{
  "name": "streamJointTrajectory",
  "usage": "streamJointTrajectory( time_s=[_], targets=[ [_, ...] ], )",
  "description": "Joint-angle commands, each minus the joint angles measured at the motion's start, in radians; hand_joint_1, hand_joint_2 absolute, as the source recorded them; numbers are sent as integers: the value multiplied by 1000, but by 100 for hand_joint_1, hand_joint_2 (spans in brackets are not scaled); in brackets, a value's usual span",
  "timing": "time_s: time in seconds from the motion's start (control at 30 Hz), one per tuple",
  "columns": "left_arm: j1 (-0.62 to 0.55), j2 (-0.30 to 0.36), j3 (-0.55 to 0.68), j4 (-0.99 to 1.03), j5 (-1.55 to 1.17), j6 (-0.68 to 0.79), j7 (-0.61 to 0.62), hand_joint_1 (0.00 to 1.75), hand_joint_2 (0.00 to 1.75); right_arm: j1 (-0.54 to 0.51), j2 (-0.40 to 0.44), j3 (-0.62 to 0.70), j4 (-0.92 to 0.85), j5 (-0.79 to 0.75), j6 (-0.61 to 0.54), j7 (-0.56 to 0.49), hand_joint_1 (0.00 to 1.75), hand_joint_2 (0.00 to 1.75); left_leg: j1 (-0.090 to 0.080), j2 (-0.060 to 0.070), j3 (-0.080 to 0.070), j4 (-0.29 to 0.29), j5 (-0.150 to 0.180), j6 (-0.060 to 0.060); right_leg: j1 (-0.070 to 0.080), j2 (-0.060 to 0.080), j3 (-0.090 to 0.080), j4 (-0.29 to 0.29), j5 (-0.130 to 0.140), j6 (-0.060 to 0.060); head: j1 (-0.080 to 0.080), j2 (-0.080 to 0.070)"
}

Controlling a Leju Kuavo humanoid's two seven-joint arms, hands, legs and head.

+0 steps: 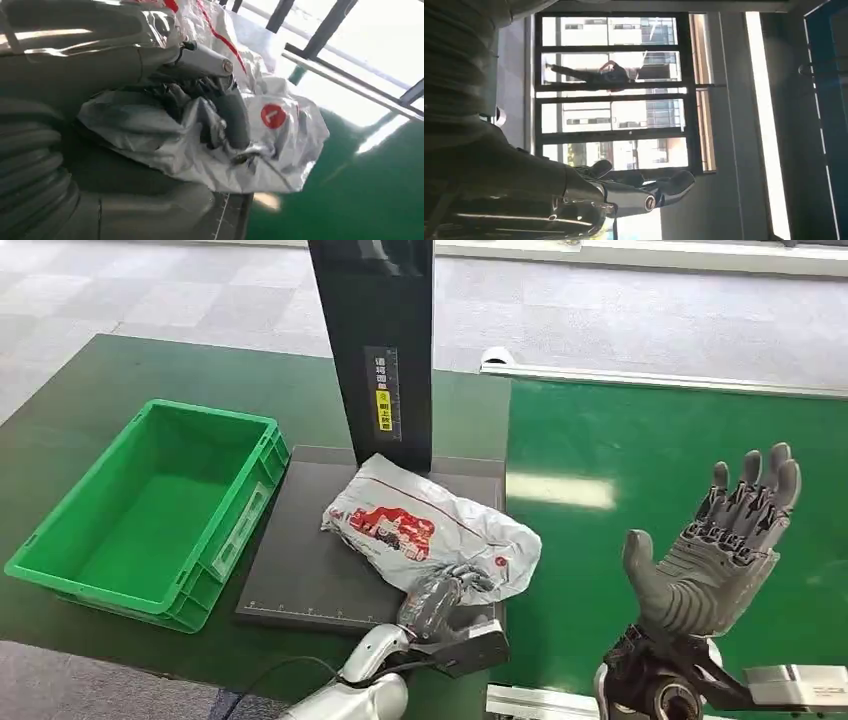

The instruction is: Moved the parcel from conveyor to table for the left to box.

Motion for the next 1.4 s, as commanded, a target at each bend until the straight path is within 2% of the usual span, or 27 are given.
streamJointTrajectory(
  time_s=[0.03,0.23,0.43,0.5,0.57,0.73,0.87,1.2,1.4],
  targets=[
    [5,-21,-80,50,126,-42,-13,171,175,-48,2,-13,83,-3,-4,8,0,175,0,1,1,-1,0,0,0,1,1,-1,1,0,0,0],
    [5,-21,-80,50,126,-42,-13,171,175,-48,2,-13,83,-3,-4,8,0,175,0,1,2,-2,1,1,0,1,2,-3,1,0,0,0],
    [-25,-21,-138,69,289,26,-79,175,175,-50,0,-9,92,-12,-21,6,0,175,0,0,2,-1,0,0,0,0,2,-1,0,0,0,0],
    [-38,-21,-96,52,323,91,-144,175,175,-48,3,-12,87,-12,-26,6,0,175,0,0,1,-1,0,0,0,0,1,-1,0,0,0,0],
    [-50,-18,5,-12,337,149,-225,175,175,-42,1,-19,81,-12,-36,4,0,175,0,0,1,-1,1,1,0,0,1,-1,1,0,0,0],
    [57,94,245,-539,211,132,-213,175,175,-26,-2,-32,84,-20,-46,-6,0,175,0,1,-2,1,1,1,0,1,-3,0,1,0,0,0],
    [139,120,330,-754,216,120,-247,175,175,-8,1,-34,92,-21,-33,-16,0,175,0,5,0,-1,0,0,0,5,-2,-1,1,-1,0,0],
    [179,132,389,-853,279,117,-284,175,175,-8,4,-26,93,-14,-8,-7,0,175,0,3,-1,-1,0,1,0,2,-2,-1,1,0,0,0],
    [108,144,533,-892,239,133,-279,175,175,-5,9,-9,100,-10,6,-6,0,175,0,2,-2,-1,1,0,0,2,-3,0,1,-1,0,0]
  ],
)
